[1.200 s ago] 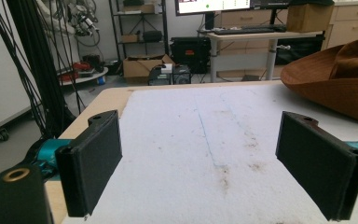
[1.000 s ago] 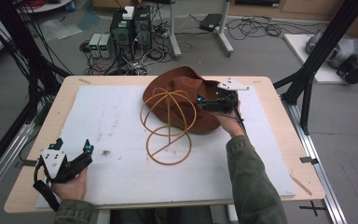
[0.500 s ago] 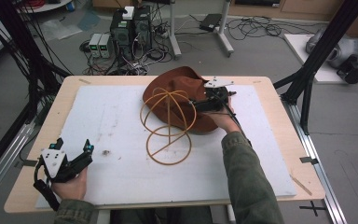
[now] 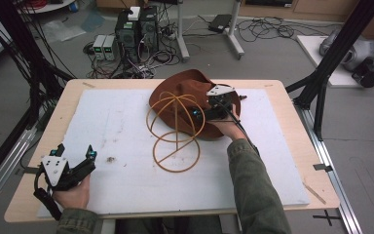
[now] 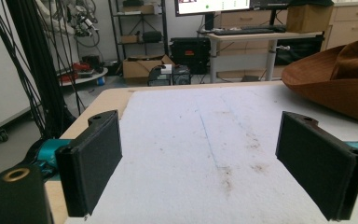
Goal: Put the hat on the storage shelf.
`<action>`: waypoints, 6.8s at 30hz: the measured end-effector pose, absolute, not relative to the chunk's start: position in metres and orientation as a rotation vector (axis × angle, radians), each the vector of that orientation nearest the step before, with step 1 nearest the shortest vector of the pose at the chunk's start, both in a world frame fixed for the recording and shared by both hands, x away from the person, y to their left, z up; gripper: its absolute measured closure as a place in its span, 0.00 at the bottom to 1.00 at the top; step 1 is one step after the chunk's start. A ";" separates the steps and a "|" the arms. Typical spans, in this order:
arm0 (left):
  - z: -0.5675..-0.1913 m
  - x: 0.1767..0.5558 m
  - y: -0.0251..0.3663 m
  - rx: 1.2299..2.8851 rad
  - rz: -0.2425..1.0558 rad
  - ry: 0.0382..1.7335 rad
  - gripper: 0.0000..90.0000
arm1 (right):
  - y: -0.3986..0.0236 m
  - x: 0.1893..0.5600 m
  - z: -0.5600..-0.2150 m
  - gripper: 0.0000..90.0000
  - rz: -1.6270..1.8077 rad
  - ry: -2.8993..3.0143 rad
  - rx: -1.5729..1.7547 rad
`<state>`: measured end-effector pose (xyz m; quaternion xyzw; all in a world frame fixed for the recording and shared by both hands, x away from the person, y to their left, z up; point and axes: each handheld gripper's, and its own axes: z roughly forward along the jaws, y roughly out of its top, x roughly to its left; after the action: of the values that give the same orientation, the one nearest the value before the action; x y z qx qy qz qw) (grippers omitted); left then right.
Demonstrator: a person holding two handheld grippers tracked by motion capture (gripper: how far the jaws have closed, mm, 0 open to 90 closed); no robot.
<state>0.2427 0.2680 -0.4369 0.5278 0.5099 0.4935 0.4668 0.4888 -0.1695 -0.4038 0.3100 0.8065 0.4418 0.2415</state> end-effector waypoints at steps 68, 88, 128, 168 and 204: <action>-0.436 0.239 0.262 1.301 1.191 1.225 0.18 | -0.205 0.461 -0.364 0.98 1.464 1.810 0.907; -0.437 0.240 0.265 1.298 1.189 1.237 0.18 | -0.227 0.436 -0.328 0.98 1.550 1.594 0.825; -0.437 0.242 0.259 1.312 1.172 1.225 0.18 | -0.226 0.388 -0.277 0.98 1.759 1.561 0.628; -0.438 0.244 0.260 1.311 1.176 1.236 0.18 | -0.197 0.339 -0.272 0.98 2.000 1.650 0.431; -0.439 0.244 0.259 1.321 1.178 1.238 0.18 | -0.190 0.331 -0.282 0.97 1.940 1.926 0.297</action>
<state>0.2444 0.2587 -0.4390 0.5395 0.5054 0.4808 0.4714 0.3313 -0.1904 -0.2821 0.1060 0.6870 0.6920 0.1949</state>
